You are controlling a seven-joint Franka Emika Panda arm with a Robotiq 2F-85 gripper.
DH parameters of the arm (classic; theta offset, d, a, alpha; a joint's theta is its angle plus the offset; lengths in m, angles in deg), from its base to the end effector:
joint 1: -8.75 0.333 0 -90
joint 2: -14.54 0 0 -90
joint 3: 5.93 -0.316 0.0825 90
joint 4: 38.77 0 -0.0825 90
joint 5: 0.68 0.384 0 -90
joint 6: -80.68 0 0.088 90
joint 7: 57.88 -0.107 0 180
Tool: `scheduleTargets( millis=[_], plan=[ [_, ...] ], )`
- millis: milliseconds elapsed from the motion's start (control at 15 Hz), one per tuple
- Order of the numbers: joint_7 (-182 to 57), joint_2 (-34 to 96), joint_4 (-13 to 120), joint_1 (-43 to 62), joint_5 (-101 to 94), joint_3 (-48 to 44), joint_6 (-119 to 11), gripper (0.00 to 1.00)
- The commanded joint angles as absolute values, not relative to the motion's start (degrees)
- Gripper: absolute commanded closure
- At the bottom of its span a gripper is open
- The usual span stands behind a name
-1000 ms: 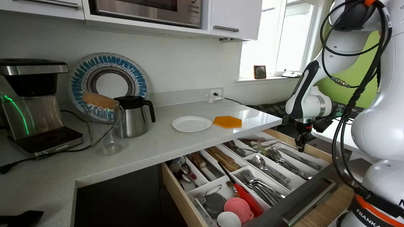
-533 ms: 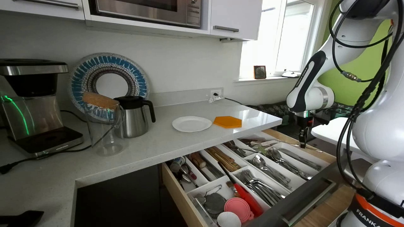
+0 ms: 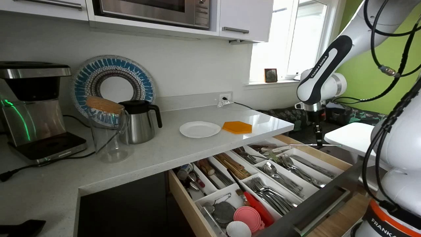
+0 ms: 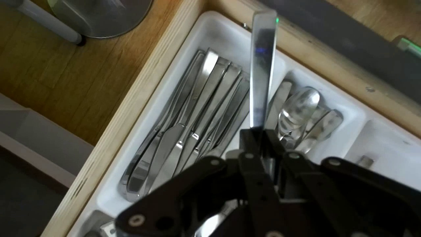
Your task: Remove the dinner knife from the far right compartment of the opened drawer and put it on the right of the orange placemat
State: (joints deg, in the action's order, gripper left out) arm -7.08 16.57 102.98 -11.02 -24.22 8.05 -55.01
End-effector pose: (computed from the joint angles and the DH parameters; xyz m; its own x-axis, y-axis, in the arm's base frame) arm 0.3796 -0.2599 0.2676 0.7812 0.5467 -0.3013 0.5776 -0.8161 0.0169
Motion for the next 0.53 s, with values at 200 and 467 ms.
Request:
scheduleTargets(
  millis=[200,467],
  plan=[
    [-9.53,6.39,101.94,-3.95,-22.42,4.70,-37.80,0.97],
    [-12.32,4.84,97.92,0.25,-17.67,2.20,-30.44,0.97]
  ],
)
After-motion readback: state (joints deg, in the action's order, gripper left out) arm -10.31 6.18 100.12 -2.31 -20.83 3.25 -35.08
